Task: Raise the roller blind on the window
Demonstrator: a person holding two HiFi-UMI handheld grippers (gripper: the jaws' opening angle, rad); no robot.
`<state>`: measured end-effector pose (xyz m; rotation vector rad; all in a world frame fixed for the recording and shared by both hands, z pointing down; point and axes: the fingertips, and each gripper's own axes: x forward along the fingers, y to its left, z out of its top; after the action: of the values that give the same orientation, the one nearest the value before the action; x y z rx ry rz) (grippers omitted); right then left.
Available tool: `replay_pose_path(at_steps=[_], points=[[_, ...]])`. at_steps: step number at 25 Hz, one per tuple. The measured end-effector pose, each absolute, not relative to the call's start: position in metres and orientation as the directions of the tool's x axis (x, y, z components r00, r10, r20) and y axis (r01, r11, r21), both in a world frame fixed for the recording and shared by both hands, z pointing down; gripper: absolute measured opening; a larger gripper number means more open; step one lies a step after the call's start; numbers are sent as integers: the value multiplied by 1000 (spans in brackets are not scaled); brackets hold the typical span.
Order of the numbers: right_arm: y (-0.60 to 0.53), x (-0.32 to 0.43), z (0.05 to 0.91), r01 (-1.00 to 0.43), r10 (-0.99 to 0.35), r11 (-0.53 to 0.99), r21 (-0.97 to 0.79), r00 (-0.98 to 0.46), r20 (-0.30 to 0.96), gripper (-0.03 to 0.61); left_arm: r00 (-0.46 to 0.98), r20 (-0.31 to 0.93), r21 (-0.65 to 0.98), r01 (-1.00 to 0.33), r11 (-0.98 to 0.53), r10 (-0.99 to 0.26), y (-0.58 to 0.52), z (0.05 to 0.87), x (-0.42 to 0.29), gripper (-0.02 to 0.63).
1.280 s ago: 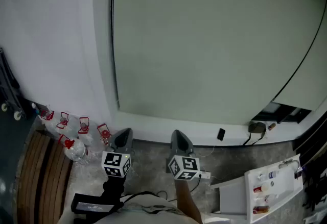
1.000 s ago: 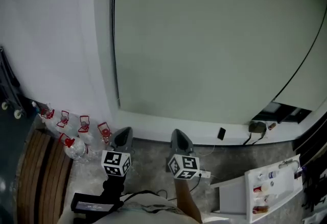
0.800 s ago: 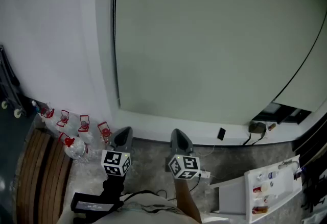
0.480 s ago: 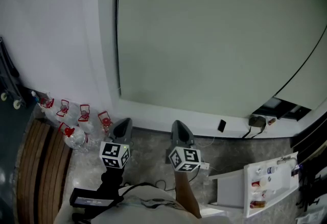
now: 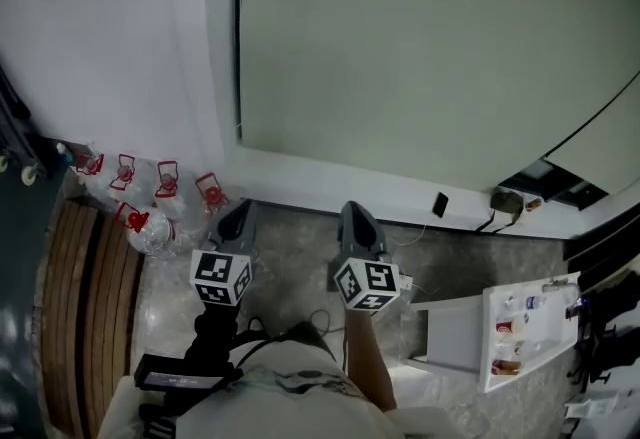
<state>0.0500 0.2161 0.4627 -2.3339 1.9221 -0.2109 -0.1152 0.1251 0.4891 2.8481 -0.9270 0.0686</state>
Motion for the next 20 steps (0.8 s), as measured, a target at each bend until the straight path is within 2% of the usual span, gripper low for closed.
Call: replay_pose_path(at_steps=[10, 20], points=[[161, 62, 471, -969, -986, -165, -185, 158, 53, 2, 784, 142, 131, -619, -774, -604, 84, 508, -111, -3], [73, 96, 450, -984, -1000, -21, -174, 20, 8, 2, 738, 94, 108, -675, -730, -668, 13, 483, -56, -3]])
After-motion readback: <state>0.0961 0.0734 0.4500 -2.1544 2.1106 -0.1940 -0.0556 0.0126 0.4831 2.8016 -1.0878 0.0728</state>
